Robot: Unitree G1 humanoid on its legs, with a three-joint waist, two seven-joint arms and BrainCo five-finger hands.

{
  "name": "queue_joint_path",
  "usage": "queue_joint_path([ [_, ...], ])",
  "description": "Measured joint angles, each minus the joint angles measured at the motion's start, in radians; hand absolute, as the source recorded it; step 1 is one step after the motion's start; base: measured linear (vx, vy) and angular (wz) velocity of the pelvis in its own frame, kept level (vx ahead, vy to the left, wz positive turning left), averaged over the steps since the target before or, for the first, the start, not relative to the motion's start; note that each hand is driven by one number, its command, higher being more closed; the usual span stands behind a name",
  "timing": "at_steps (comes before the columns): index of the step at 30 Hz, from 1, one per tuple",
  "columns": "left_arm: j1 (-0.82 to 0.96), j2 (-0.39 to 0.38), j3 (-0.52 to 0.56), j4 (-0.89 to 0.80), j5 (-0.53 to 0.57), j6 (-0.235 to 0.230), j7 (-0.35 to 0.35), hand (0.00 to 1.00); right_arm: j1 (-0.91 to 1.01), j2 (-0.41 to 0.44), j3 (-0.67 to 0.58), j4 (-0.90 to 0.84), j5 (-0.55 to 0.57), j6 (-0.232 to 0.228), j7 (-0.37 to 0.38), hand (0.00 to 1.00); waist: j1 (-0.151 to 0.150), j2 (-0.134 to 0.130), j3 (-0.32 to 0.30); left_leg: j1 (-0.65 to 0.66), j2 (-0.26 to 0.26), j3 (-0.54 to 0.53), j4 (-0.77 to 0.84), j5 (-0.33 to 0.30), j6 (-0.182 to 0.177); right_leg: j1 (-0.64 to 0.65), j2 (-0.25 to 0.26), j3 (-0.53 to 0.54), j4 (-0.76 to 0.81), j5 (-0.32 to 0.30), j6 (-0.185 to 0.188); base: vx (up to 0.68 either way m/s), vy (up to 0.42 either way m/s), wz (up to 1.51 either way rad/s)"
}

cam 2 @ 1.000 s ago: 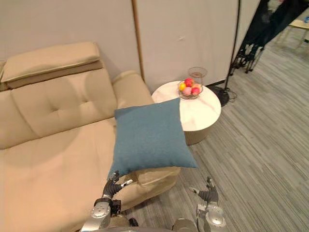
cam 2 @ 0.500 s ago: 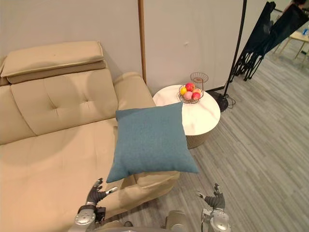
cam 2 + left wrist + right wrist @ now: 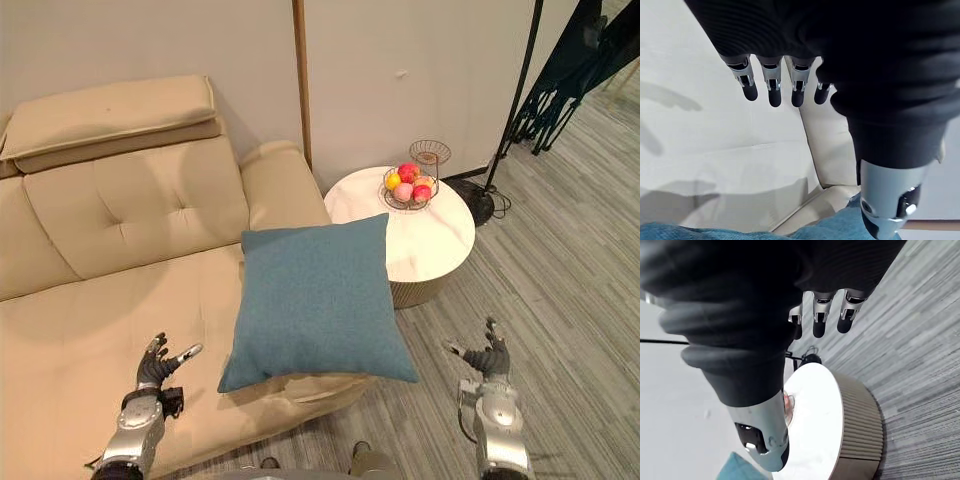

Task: Pick up cushions and gather them together orderly.

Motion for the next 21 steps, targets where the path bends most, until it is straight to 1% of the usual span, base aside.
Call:
queue_joint_path([
  [1,-0.054,0.002,-0.032,0.019,-0.008,-0.001,0.000,0.00,-0.047,-0.003,0.031,0.023,-0.003,0.000,0.006,0.00,-0.001,0.001,0.031,-0.017,-0.006,-0.008,0.000,0.018,0.003,-0.007,-0.004,0.001,-0.021,0.022,-0.002,-0.06,0.035,0.08],
  [2,-0.079,0.002,-0.045,0.029,-0.011,-0.001,0.000,0.00,-0.068,-0.002,0.046,0.035,-0.003,0.000,0.006,0.00,0.000,0.000,0.044,-0.030,-0.009,-0.011,0.000,0.026,0.005,-0.016,-0.006,0.000,-0.026,0.030,0.001,-0.11,0.031,0.09],
  [4,-0.193,-0.001,-0.103,0.070,-0.039,-0.001,-0.001,0.00,-0.178,0.009,0.103,0.090,0.002,0.003,0.008,0.00,0.000,0.001,0.091,-0.121,-0.016,-0.017,-0.001,0.065,0.010,-0.098,-0.013,0.001,-0.038,0.062,0.002,-0.16,0.006,0.10],
  [5,-0.215,-0.001,-0.114,0.078,-0.045,0.000,-0.001,0.00,-0.201,0.016,0.112,0.100,0.005,0.005,0.007,0.00,0.000,0.003,0.105,-0.135,-0.016,-0.017,-0.003,0.073,0.011,-0.112,-0.013,0.001,-0.041,0.067,0.001,-0.17,-0.008,0.04],
  [6,-0.257,-0.010,-0.125,0.096,-0.059,0.000,0.001,0.00,-0.248,0.032,0.126,0.124,0.008,0.008,0.006,0.00,0.000,0.003,0.135,-0.154,-0.015,-0.017,-0.014,0.092,0.011,-0.132,-0.011,0.001,-0.046,0.082,-0.002,-0.14,-0.013,0.02],
  [8,-0.311,-0.033,-0.154,0.117,-0.076,0.002,0.007,0.00,-0.303,0.055,0.130,0.143,0.018,0.020,0.003,0.00,0.001,0.007,0.161,-0.191,-0.009,-0.024,-0.026,0.112,0.011,-0.173,-0.004,0.002,-0.045,0.101,-0.011,-0.19,-0.027,0.02],
  [10,-0.359,-0.055,-0.192,0.135,-0.095,0.002,0.018,0.00,-0.355,0.058,0.166,0.173,0.045,0.027,-0.002,0.00,0.002,0.007,0.165,-0.231,0.003,-0.024,-0.026,0.114,0.011,-0.219,0.002,0.003,-0.033,0.113,-0.018,-0.19,-0.030,-0.01],
  [11,-0.405,-0.075,-0.212,0.161,-0.098,0.005,0.028,1.00,-0.390,0.063,0.180,0.177,0.053,0.031,-0.014,0.00,0.003,0.005,0.180,-0.247,0.004,-0.024,-0.028,0.127,0.009,-0.243,0.002,0.004,-0.018,0.115,-0.020,-0.17,-0.038,0.01],
  [12,-0.446,-0.084,-0.228,0.182,-0.116,0.007,0.045,1.00,-0.432,0.066,0.198,0.178,0.059,0.034,-0.024,1.00,0.002,0.005,0.200,-0.252,0.006,-0.022,-0.030,0.134,0.009,-0.259,0.002,0.007,-0.001,0.115,-0.021,-0.18,-0.061,-0.04],
  [14,-0.511,-0.090,-0.239,0.205,-0.141,0.017,0.068,1.00,-0.506,0.066,0.241,0.178,0.077,0.050,-0.040,1.00,0.006,0.005,0.219,-0.268,0.011,-0.010,-0.031,0.138,0.004,-0.289,0.005,0.019,0.012,0.124,-0.022,-0.22,-0.073,-0.16],
  [17,-0.593,-0.065,-0.270,0.221,-0.161,0.023,0.086,1.00,-0.606,0.063,0.319,0.172,0.079,0.070,-0.046,1.00,0.017,0.004,0.230,-0.290,0.018,0.005,-0.034,0.147,-0.006,-0.316,0.010,0.028,0.010,0.148,-0.024,-0.12,-0.035,-0.08],
  [19,-0.624,-0.057,-0.283,0.220,-0.175,0.024,0.086,1.00,-0.629,0.057,0.333,0.150,0.077,0.072,-0.060,1.00,0.030,0.004,0.232,-0.292,0.023,0.013,-0.034,0.149,-0.008,-0.316,0.014,0.031,0.002,0.157,-0.026,-0.07,-0.031,-0.03],
  [21,-0.633,-0.039,-0.284,0.211,-0.191,0.023,0.086,1.00,-0.649,0.043,0.356,0.129,0.077,0.072,-0.066,1.00,0.029,0.004,0.232,-0.295,0.026,0.017,-0.034,0.150,-0.010,-0.319,0.015,0.030,0.001,0.161,-0.029,-0.02,-0.016,0.00],
])
